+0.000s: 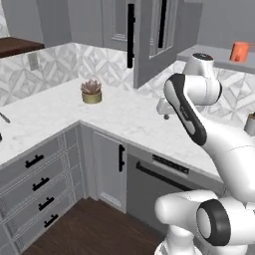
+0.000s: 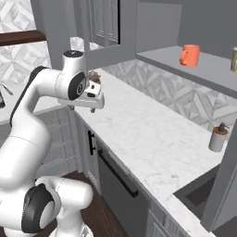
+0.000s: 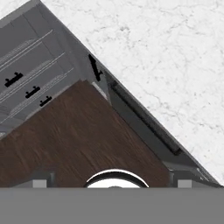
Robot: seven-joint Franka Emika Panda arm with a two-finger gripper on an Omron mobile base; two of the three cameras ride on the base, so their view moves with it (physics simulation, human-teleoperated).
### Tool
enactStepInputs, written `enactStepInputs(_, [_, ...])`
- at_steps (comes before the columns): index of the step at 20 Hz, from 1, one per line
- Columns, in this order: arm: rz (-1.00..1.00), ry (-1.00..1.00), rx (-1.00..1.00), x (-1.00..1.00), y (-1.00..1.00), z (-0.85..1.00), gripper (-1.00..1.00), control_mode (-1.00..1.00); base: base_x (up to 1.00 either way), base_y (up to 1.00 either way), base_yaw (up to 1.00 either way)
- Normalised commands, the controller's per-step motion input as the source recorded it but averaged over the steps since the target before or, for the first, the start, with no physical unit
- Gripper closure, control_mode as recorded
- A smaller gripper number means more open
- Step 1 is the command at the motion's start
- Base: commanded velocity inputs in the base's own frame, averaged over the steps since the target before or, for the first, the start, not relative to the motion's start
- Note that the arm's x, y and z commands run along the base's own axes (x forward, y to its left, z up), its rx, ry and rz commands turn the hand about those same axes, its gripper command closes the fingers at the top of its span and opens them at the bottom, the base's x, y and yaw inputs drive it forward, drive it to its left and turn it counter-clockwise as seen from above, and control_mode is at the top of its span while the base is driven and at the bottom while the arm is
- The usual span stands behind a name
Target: Gather all objects into one cabinet and sort the glasses and bowls to opposite sides.
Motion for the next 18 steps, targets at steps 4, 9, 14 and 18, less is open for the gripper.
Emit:
enactStepInputs(4, [0.0,0.0,0.0,0.0,0.0,0.0,-1.0,1.0,-0.21,0.16,0.41])
enactStepInputs(9, [0.0,0.0,0.0,0.0,0.0,0.0,-1.0,1.0,-0.03,0.22,0.47])
enactStepInputs(14, [0.0,0.0,0.0,0.0,0.0,0.0,-1.0,1.0,-0.02,0.23,0.49])
enactStepInputs(18, [0.0,0.0,0.0,0.0,0.0,0.0,-1.0,1.0,0.0,0.21,0.5])
